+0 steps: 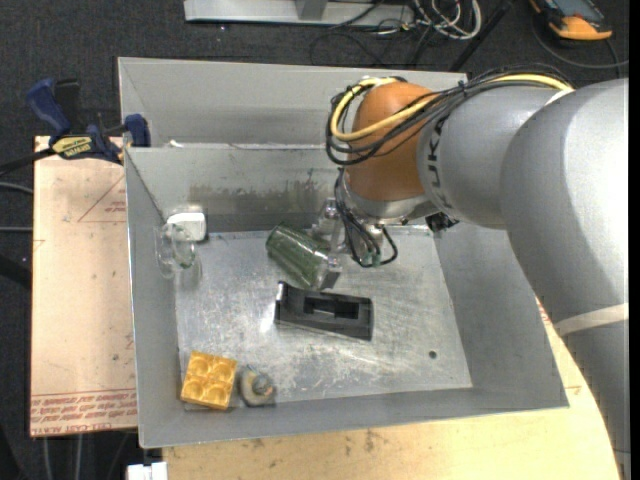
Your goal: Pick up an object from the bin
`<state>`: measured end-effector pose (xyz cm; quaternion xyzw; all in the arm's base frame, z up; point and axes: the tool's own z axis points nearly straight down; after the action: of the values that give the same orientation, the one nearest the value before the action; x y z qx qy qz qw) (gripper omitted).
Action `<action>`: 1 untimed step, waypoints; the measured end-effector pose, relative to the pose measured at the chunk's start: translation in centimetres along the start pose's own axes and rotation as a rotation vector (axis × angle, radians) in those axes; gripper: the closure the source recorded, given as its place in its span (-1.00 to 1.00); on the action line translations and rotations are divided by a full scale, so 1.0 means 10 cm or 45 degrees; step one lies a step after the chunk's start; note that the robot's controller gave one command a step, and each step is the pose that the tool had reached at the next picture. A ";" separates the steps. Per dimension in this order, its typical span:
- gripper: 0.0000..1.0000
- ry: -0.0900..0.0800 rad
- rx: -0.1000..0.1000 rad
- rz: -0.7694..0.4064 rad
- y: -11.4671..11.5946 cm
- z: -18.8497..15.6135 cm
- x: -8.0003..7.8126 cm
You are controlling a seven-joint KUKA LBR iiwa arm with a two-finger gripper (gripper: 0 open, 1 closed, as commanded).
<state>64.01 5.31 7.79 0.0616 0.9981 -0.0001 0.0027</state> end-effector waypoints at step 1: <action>-1.00 -0.009 0.002 0.224 0.13 0.00 0.06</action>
Offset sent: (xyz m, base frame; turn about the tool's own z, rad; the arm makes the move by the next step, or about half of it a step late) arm -0.0107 0.0186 -0.0063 0.3978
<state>63.61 6.69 7.80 0.1491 0.9888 -0.0009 0.0060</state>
